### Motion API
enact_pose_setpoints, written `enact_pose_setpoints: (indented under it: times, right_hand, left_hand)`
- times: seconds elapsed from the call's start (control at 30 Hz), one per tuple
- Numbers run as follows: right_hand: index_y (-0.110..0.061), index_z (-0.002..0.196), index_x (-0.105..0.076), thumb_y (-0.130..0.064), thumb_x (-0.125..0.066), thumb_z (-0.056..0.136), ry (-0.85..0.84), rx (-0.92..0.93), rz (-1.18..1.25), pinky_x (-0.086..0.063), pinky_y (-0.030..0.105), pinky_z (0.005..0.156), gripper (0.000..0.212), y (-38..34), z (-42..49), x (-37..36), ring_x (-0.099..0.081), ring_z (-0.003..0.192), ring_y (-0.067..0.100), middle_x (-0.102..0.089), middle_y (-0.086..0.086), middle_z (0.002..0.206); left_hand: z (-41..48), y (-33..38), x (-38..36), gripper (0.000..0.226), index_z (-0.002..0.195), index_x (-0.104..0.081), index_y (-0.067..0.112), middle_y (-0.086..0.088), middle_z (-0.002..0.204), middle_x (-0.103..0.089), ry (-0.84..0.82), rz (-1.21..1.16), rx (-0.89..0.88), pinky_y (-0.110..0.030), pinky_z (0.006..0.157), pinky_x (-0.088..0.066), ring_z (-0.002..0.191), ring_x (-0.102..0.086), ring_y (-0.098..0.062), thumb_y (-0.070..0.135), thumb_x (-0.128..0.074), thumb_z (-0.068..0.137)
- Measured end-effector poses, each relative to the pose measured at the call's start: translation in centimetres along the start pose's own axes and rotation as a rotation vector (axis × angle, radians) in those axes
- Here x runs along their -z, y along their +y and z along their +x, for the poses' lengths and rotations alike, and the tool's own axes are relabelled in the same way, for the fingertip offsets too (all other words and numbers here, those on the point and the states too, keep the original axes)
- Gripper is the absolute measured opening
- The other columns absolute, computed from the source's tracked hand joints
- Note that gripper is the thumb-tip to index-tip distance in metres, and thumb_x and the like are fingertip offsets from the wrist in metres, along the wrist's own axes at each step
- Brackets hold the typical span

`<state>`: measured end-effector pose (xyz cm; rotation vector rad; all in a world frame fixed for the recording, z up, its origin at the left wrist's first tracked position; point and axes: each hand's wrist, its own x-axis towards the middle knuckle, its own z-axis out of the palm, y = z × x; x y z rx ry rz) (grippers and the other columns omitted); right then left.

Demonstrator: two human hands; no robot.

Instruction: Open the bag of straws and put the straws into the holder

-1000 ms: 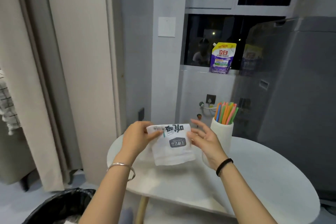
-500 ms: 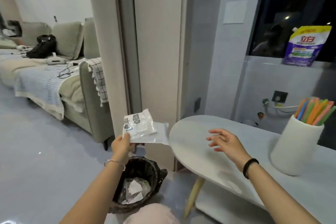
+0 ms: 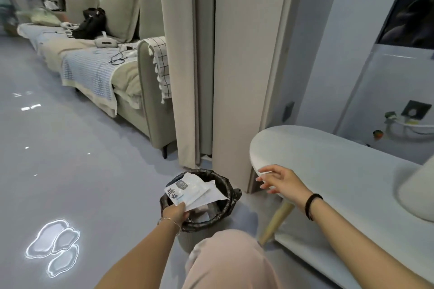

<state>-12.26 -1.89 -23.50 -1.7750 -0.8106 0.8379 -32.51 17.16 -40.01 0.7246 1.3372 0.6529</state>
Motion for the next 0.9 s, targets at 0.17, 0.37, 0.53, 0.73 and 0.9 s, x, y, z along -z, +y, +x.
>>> enact_pose_setpoints:
  times: [0.17, 0.37, 0.53, 0.73, 0.9]
  right_hand:
    - [0.002, 0.115, -0.057, -0.006, -0.051, 0.093, -0.04, -0.01, -0.021, -0.048, 0.023, 0.066, 0.024, -0.3, 0.3, -1.4, -0.057, 0.08, 0.025, -0.065, 0.016, 0.1]
    - [0.002, 0.116, -0.057, -0.008, -0.051, 0.094, -0.057, -0.011, -0.043, -0.049, 0.023, 0.068, 0.025, -0.4, -0.3, -1.5, -0.057, 0.085, 0.025, -0.066, 0.022, 0.11]
    - [0.001, 0.114, -0.058, -0.008, -0.051, 0.093, -0.029, -0.006, -0.032, -0.05, 0.021, 0.065, 0.024, -0.4, -0.8, -0.8, -0.059, 0.084, 0.026, -0.066, 0.023, 0.111]
    - [-0.006, 0.109, -0.061, -0.011, -0.053, 0.093, -0.018, -0.014, -0.029, -0.051, 0.021, 0.068, 0.019, 0.1, -0.9, 0.1, -0.063, 0.083, 0.022, -0.069, 0.012, 0.101]
    - [-0.005, 0.108, -0.062, -0.011, -0.054, 0.092, -0.003, -0.01, -0.03, -0.051, 0.024, 0.07, 0.019, 0.4, -1.0, 1.0, -0.062, 0.084, 0.023, -0.069, 0.009, 0.096]
  left_hand:
    - [-0.4, 0.0, 0.5, 0.051, 0.129, -0.049, -0.007, -0.025, 0.127, -0.06, 0.045, 0.34, -0.144, -0.038, 0.092, -0.051, 0.11, -0.061, -0.036, 0.009, -0.067, 0.083]
    - [-1.7, 1.1, 0.5, 0.072, 0.145, -0.029, 0.016, -0.017, 0.142, -0.032, 0.101, 0.93, -0.386, -0.043, 0.1, -0.043, 0.123, -0.048, -0.038, 0.027, -0.064, 0.083]
    - [-1.6, 0.6, -0.1, 0.052, 0.148, -0.029, 0.028, -0.005, 0.157, -0.021, -0.146, 1.656, -0.558, -0.048, 0.115, -0.025, 0.141, -0.024, -0.034, 0.036, -0.038, 0.097]
    - [-1.1, -1.7, -0.2, 0.05, 0.146, -0.037, 0.03, -0.007, 0.151, -0.04, -0.169, 1.995, -0.356, -0.046, 0.118, -0.014, 0.142, -0.026, -0.03, 0.04, -0.02, 0.1]
    - [-2.9, 0.1, -1.8, 0.043, 0.112, -0.066, 0.014, -0.007, 0.112, -0.069, -0.033, 1.748, -0.629, -0.03, 0.081, -0.045, 0.104, -0.063, -0.024, 0.035, -0.032, 0.098]
